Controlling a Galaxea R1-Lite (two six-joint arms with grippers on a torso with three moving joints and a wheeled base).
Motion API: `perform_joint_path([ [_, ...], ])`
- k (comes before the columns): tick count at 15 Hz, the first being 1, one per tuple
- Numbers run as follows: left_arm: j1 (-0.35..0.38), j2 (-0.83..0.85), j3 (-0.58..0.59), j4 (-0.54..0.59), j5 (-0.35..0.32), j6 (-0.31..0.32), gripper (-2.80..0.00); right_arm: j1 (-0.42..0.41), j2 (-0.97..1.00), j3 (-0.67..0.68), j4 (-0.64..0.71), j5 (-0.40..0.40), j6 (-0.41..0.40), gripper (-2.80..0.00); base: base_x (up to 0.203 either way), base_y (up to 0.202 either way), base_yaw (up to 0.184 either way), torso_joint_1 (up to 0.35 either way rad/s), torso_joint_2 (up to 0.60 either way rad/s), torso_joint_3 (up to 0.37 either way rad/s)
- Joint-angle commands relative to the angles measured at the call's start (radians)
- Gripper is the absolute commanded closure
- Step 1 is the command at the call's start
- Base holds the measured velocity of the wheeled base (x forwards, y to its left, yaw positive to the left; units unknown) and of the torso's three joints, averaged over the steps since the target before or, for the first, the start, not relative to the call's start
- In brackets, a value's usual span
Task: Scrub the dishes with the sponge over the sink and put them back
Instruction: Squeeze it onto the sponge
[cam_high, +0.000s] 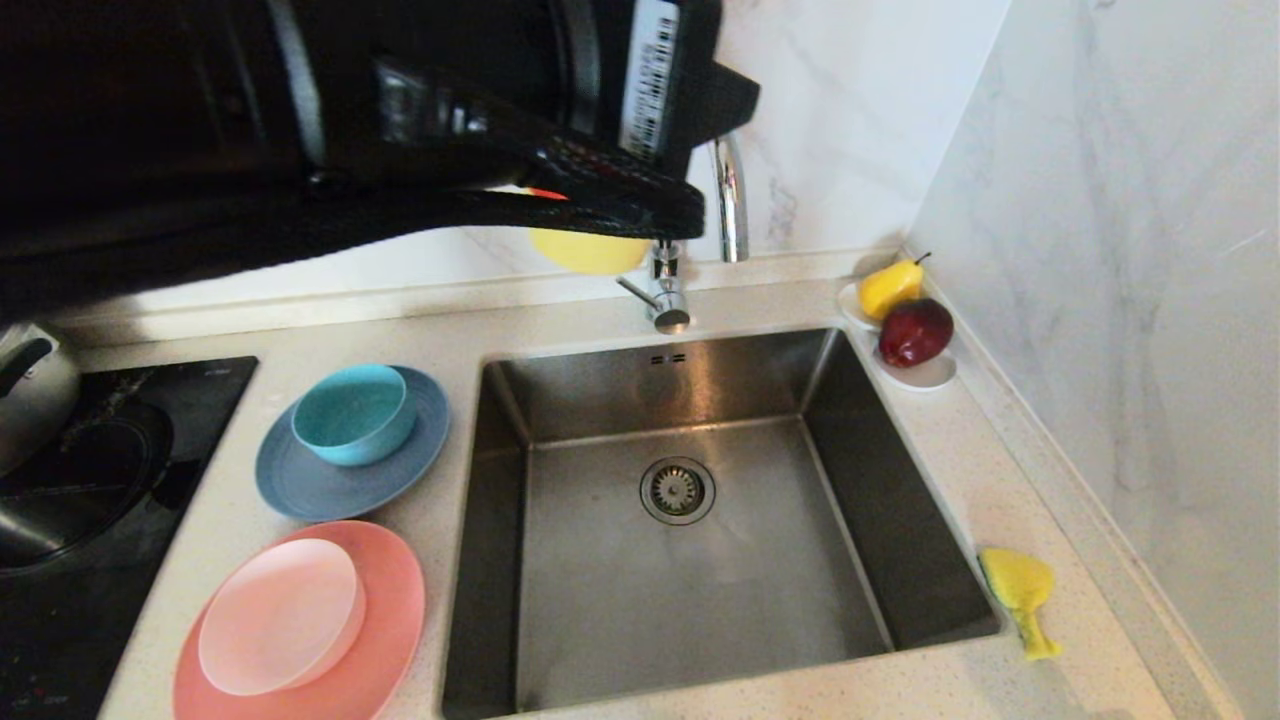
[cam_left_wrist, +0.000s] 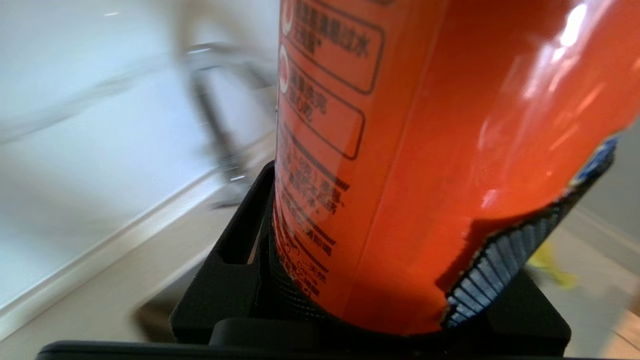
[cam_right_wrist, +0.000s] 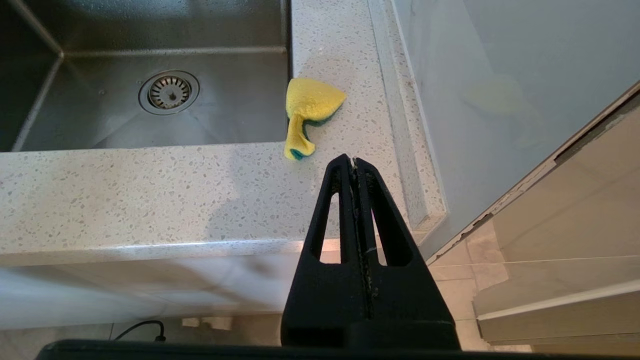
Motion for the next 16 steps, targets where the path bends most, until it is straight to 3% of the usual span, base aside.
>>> perform_joint_path([
  [1, -0.043, 0.097, -0.047, -0.001, 0.006, 0.002, 0.00, 0.001, 0.001, 0.000, 0.000, 0.001, 0.000, 0.00, 0.000, 0.000, 0.000, 0.000, 0.00, 0.000],
  [8, -0.086, 0.280, -0.176, 0.012, 0.014, 0.007, 0.00, 0.001, 0.001, 0.000, 0.000, 0.001, 0.000, 0.00, 0.000, 0.000, 0.000, 0.000, 0.00, 0.000],
  [16, -0.146, 0.498, -0.355, 0.051, 0.083, 0.043, 0.00, 0.001, 0.001, 0.000, 0.000, 0.001, 0.000, 0.00, 0.000, 0.000, 0.000, 0.000, 0.00, 0.000],
])
